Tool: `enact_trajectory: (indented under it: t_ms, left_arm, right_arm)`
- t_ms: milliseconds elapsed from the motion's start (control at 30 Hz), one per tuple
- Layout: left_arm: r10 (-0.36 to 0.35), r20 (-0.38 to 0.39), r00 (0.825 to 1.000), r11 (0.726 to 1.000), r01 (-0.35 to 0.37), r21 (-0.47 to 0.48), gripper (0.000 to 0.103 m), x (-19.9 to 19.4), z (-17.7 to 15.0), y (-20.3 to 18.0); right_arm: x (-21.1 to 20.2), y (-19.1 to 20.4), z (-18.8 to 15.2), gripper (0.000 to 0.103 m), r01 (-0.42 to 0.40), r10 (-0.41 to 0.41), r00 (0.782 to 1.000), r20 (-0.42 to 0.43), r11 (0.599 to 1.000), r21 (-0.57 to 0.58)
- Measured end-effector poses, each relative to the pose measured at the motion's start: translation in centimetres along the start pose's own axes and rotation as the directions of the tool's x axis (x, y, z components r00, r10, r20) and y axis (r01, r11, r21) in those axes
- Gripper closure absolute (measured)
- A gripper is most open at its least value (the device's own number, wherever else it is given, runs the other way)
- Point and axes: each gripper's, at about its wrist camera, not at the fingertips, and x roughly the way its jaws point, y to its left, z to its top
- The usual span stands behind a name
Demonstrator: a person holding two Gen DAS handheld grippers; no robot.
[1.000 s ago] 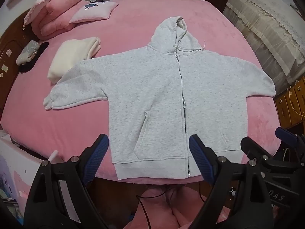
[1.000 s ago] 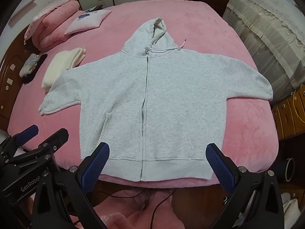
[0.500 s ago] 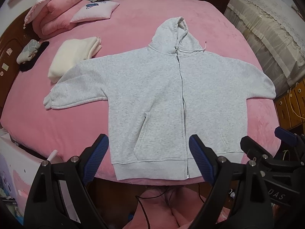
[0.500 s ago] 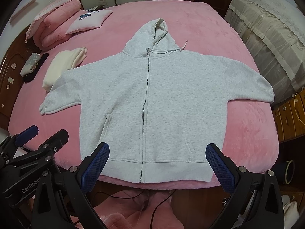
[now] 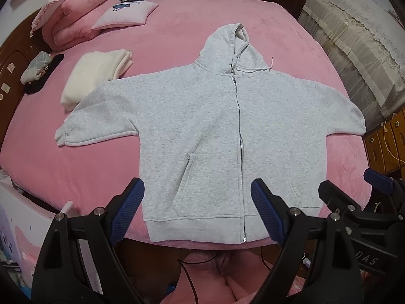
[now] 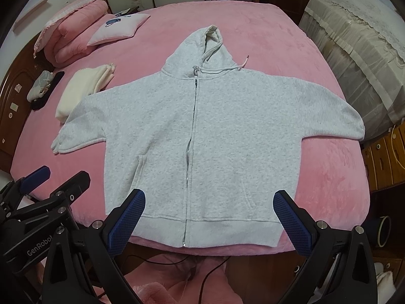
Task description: Fold large clothes
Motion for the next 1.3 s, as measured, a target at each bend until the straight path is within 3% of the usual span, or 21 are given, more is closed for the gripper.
enact_trajectory:
  t_ms: [600, 900, 1133, 1300]
  left_arm:
    - [-0.005, 0.004, 1.000, 0.998, 0.005, -0.060, 0.018, 0.7, 1.5, -2.3]
    - [-0.023, 0.051, 0.998, 0.990, 0.030, -0.138, 0.018, -0.8, -0.8, -2.5]
    - [0.007, 0.093, 0.996, 0.982, 0.011, -0.189, 0.018, -2.5, -2.4, -0.8]
    - [0.073, 0.072, 0.995, 0.960, -0.051, -0.274, 0.018, -2.3, -3.5, 3.5]
  right_arm:
    - [0.2, -2.7, 1.8, 0.001, -0.014, 0.014, 1.000, 0.022, 0.999, -0.037]
    - [-0.6, -3.9, 0.2, 0.001, -0.029, 0.035, 0.997, 0.063, 0.996, -0.084]
    - [-1.1, -3.2, -0.8, 0.001, -0.044, 0.055, 0.995, 0.088, 0.991, -0.127]
    - [-1.0, -0.8, -0.4, 0.001, -0.041, 0.060, 0.992, 0.108, 0.985, -0.168]
